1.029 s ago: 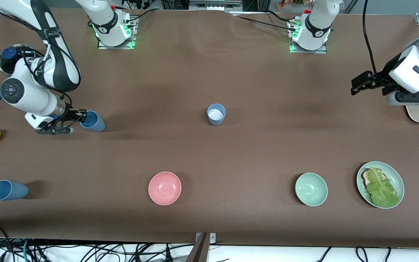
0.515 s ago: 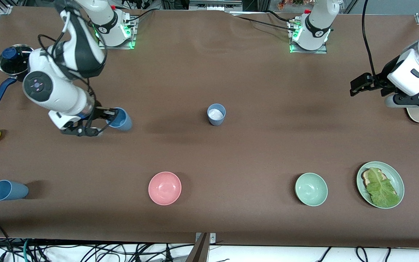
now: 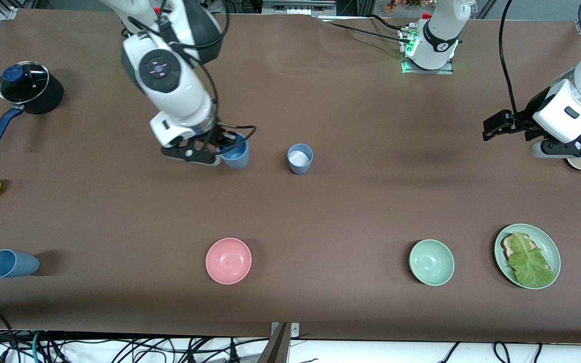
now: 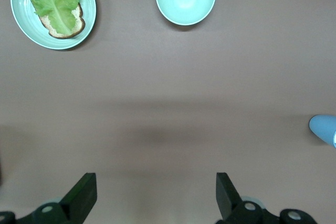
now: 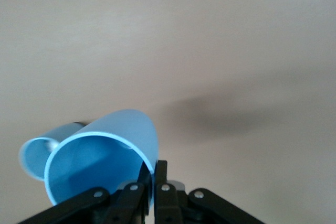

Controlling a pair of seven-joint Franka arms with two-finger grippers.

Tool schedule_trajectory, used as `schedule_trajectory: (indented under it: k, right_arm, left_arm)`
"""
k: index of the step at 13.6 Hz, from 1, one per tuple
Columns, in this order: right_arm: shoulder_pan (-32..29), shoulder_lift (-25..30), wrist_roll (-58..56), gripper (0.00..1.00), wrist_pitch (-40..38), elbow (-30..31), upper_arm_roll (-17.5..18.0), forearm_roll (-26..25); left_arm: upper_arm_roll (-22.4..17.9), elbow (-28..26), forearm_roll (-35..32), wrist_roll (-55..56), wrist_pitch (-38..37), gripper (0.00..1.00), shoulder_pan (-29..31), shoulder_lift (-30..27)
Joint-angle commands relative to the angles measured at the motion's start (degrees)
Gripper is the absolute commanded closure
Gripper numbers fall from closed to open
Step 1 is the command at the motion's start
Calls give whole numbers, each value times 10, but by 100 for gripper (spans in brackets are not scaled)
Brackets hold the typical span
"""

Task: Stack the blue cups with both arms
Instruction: 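Lift the blue cup with the right gripper toward the placed cup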

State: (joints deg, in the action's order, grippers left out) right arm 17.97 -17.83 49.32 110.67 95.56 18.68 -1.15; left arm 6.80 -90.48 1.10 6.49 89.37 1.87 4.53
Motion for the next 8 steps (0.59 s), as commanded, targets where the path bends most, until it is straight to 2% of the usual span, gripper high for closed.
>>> schedule_trajectory:
  k: [1, 5, 8]
  right_arm:
    - [47, -76, 72, 100, -21, -98, -4, -17]
    - [90, -135, 112, 100, -20, -167, -4, -20]
    - [109, -148, 114, 100, -19, -177, -5, -30]
  left_arm:
    - [-1, 5, 8, -6, 2, 0, 2, 0]
    - [0, 6, 7, -6, 10, 0, -2, 1]
    - [-1, 5, 7, -6, 55, 0, 2, 26]
